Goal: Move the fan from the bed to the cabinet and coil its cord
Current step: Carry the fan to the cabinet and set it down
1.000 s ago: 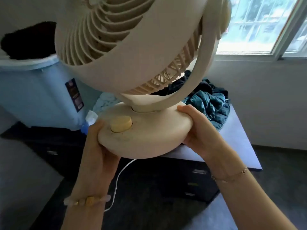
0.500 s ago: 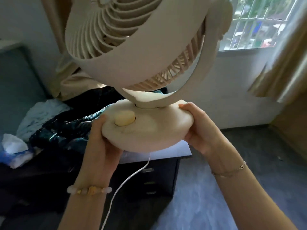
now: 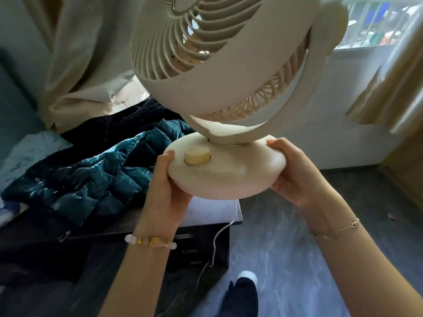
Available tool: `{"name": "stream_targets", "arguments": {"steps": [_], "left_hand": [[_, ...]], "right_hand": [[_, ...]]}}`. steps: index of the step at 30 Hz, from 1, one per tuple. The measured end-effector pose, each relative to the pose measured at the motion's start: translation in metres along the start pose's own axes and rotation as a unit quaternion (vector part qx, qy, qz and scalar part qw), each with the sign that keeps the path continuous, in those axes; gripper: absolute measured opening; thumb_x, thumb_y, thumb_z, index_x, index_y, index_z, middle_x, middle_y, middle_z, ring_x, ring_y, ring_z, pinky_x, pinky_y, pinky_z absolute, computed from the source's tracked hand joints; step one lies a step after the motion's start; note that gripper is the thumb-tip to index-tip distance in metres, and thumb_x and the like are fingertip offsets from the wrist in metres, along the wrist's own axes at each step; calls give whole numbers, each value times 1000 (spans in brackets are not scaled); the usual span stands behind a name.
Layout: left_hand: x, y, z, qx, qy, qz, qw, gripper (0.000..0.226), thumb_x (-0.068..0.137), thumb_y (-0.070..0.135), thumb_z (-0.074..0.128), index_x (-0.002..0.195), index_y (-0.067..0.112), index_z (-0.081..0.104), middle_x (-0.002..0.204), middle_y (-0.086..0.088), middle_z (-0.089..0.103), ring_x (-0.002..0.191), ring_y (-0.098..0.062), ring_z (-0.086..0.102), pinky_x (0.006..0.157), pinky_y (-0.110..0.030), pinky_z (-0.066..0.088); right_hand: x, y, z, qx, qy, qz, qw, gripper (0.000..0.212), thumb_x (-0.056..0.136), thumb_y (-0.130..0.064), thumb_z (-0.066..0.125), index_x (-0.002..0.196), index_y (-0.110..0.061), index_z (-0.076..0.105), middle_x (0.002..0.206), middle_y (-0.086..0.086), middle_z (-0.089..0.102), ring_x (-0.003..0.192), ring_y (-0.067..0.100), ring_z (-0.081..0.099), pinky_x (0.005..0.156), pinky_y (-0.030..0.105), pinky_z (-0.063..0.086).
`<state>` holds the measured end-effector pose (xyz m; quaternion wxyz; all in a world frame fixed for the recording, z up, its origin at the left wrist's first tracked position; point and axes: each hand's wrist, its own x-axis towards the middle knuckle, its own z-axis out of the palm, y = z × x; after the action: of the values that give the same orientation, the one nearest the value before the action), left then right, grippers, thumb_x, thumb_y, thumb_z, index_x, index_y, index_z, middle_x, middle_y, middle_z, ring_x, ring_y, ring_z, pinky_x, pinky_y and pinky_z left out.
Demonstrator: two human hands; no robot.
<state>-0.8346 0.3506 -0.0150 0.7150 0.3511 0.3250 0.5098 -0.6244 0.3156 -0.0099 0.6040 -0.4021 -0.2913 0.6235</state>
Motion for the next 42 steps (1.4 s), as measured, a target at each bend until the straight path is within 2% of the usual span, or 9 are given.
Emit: {"name": "stream_targets", "arguments": {"steps": [5,13,23,26,30,32,35,39,42], "left_hand": [[58,-31,10,-2,21,-3,1000,32,92,32,44,109,14,65,90,-5,75,82,-16,70,63,-27,58],[147,-64,39,-4,56,3,998,32,92,35,46,103,17,70,94,-5,75,86,-16,70,63,-26,57],[164,-93,40,-51,176,36,982,35,89,34,46,115,15,61,98,-7,74,88,-18,70,66,-29,58],[155,-103,43,-90,243,39,965,35,89,33,47,116,14,60,99,-9,71,87,-21,69,71,-32,56],[139,-116,37,-115,325,32,938,41,89,36,49,124,16,58,120,-14,63,107,-28,60,83,-37,51],[128,-124,28,-117,359,20,926,43,86,37,56,125,19,59,127,-15,59,113,-29,57,88,-39,49],[114,-136,14,-129,423,-12,897,42,82,38,62,120,20,61,124,-13,61,116,-31,57,88,-42,51],[101,-153,-2,-150,477,-15,866,23,78,34,70,98,22,72,96,-8,76,91,-26,70,65,-34,59],[94,-166,-15,-162,499,-21,851,20,74,30,75,91,20,75,95,-9,77,95,-26,69,71,-36,58]], "right_hand": [[54,-9,-41,9,-12,35,999,26,92,-21,40,93,-13,66,65,0,73,55,10,68,45,19,52],[148,-46,-91,-8,-7,86,996,21,92,-21,44,89,-15,64,60,-2,72,51,9,67,44,19,51],[220,-35,-110,-23,-95,214,972,30,91,-21,46,118,-13,58,90,6,68,63,12,68,50,23,55],[235,-24,-112,-34,-125,266,955,39,91,-22,47,128,-9,52,96,8,66,69,15,67,53,25,56],[246,-5,-109,-47,-161,313,935,43,90,-22,51,131,-9,47,119,15,64,98,26,63,90,42,51],[249,8,-109,-48,-175,340,923,43,90,-20,53,130,-8,47,124,16,63,105,27,62,97,46,47],[250,28,-108,-50,-200,373,904,39,90,-18,52,128,-8,49,119,15,65,102,26,64,93,44,50],[251,58,-111,-26,-236,413,879,30,91,-15,48,120,-15,55,112,12,70,96,24,69,73,38,58],[251,79,-116,-24,-239,438,866,31,91,-14,47,121,-14,55,115,13,69,101,26,67,80,41,57]]}}
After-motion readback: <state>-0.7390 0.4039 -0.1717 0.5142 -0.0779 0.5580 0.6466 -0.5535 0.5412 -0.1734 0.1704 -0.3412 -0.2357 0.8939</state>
